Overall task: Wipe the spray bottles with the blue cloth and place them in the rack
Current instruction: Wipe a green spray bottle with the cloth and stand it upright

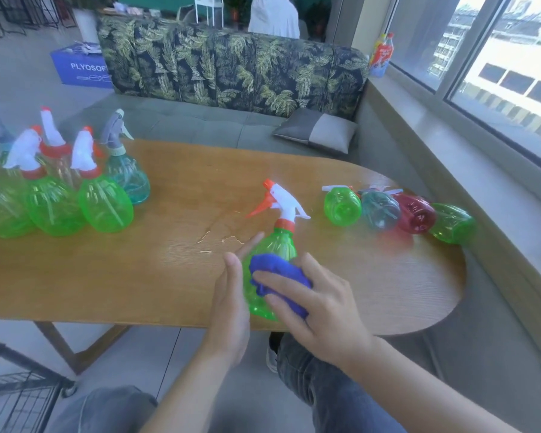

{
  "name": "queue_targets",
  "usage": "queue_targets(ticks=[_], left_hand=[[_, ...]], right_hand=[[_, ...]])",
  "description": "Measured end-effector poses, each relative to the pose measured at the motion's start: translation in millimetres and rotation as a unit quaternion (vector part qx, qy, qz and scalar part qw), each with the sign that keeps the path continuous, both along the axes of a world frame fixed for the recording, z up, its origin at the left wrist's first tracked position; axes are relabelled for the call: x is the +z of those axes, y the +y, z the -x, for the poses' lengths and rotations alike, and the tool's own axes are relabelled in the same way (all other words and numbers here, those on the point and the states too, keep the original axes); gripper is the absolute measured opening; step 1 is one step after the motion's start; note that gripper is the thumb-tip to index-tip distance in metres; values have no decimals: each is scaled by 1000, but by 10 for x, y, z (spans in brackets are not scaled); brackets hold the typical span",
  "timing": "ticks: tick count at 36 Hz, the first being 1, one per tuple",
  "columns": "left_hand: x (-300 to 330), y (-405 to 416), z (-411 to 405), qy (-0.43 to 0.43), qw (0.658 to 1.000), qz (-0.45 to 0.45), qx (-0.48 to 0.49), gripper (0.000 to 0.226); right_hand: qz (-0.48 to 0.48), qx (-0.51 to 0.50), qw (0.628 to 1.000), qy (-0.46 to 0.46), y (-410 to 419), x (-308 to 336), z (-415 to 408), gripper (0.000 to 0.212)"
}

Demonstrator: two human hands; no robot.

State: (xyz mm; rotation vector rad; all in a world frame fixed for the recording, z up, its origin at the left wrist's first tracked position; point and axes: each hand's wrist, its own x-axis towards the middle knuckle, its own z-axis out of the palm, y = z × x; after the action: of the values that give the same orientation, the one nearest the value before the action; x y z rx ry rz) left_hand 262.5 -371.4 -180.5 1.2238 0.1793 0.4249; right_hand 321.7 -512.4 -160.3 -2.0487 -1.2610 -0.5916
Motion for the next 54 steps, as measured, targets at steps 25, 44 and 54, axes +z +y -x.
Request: queue_targets(ticks=[25, 44, 54], left_hand=[[32, 62, -5, 15, 1000, 10, 24, 89], [-21, 79, -38, 15, 1000, 26, -2, 73], [70, 91, -27, 52, 994, 95, -23, 71]], right_hand=[[31, 3, 1000, -3, 66, -90, 64, 30], [-81, -90, 986, 117, 218, 62, -59, 30], [49, 25, 996, -72, 6, -101, 138, 27]])
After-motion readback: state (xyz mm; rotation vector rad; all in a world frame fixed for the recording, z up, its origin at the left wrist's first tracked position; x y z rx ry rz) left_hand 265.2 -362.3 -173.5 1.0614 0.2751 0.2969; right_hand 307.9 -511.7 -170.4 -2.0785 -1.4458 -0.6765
